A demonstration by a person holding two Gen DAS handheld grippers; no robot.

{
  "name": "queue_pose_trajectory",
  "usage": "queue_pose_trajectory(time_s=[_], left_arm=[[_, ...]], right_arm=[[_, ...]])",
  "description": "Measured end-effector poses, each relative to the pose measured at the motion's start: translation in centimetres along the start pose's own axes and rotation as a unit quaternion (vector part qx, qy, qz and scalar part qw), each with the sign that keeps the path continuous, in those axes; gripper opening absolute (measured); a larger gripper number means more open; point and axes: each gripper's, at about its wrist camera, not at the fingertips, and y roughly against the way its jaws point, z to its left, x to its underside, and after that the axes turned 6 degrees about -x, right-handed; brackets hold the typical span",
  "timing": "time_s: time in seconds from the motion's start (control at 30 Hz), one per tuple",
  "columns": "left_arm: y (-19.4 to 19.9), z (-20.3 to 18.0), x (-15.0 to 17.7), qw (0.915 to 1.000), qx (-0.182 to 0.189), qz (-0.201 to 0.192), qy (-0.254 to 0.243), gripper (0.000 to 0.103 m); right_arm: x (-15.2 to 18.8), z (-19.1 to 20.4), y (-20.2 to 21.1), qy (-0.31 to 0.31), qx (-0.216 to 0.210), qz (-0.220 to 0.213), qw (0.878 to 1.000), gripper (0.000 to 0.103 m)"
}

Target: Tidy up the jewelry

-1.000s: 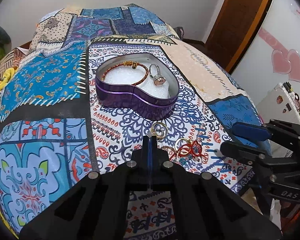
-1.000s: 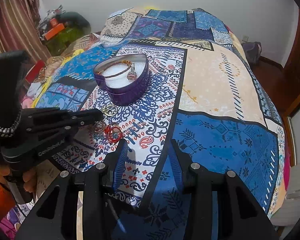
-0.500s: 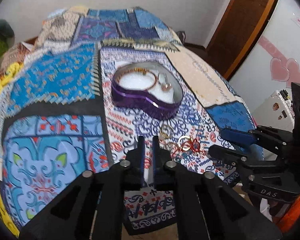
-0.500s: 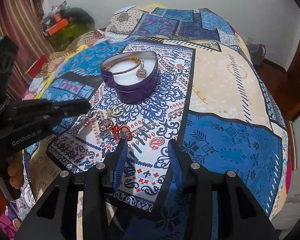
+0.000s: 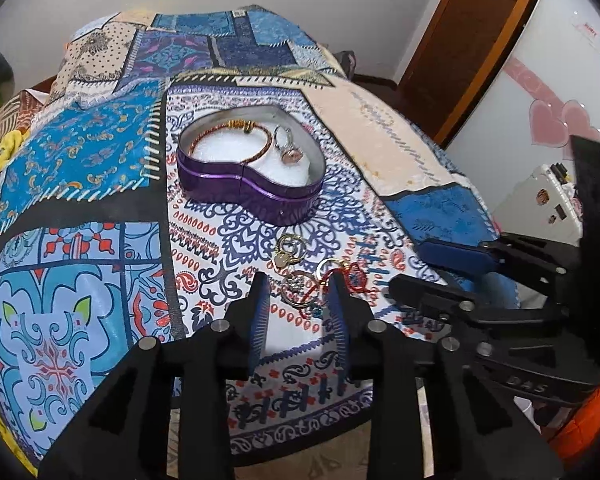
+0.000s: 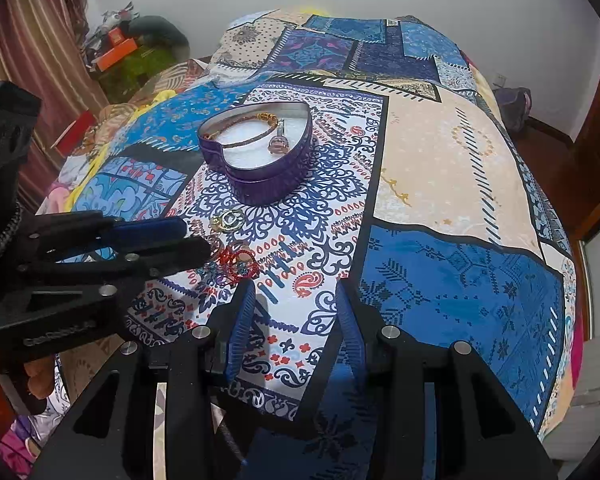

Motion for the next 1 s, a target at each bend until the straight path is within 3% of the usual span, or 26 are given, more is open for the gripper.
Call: queue_pose_trajectory(time_s=[0.33,0.57,0.83,1.0], left_arm=[[-0.6,-0.2,-0.1,0.9999,0.009,0.0,-0.006,0.027],[-0.9,-0.3,-0.2,0.9998,-0.014,-0.005,-0.01,0.02],[-0.6,0.5,-0.3,0.9998,-0.016,-0.01,-0.002,0.02],[1.3,0.6,-0.3,0.9994,-0.012,-0.034,0.0,0.02]], right_arm=[[0.0,-0.2,0.2,-0.003,0.0,-0.001,1.0,0.038],[0.0,-0.2,0.3,-0.006,0.002,-0.001,1.0,0.038],[0.1,-0.2,0.5,-0.008,0.002,-0.003,1.0,0.038],[0.0,-0.3,0.5,-0.009,0.002,-0.004,1.0,0.038]])
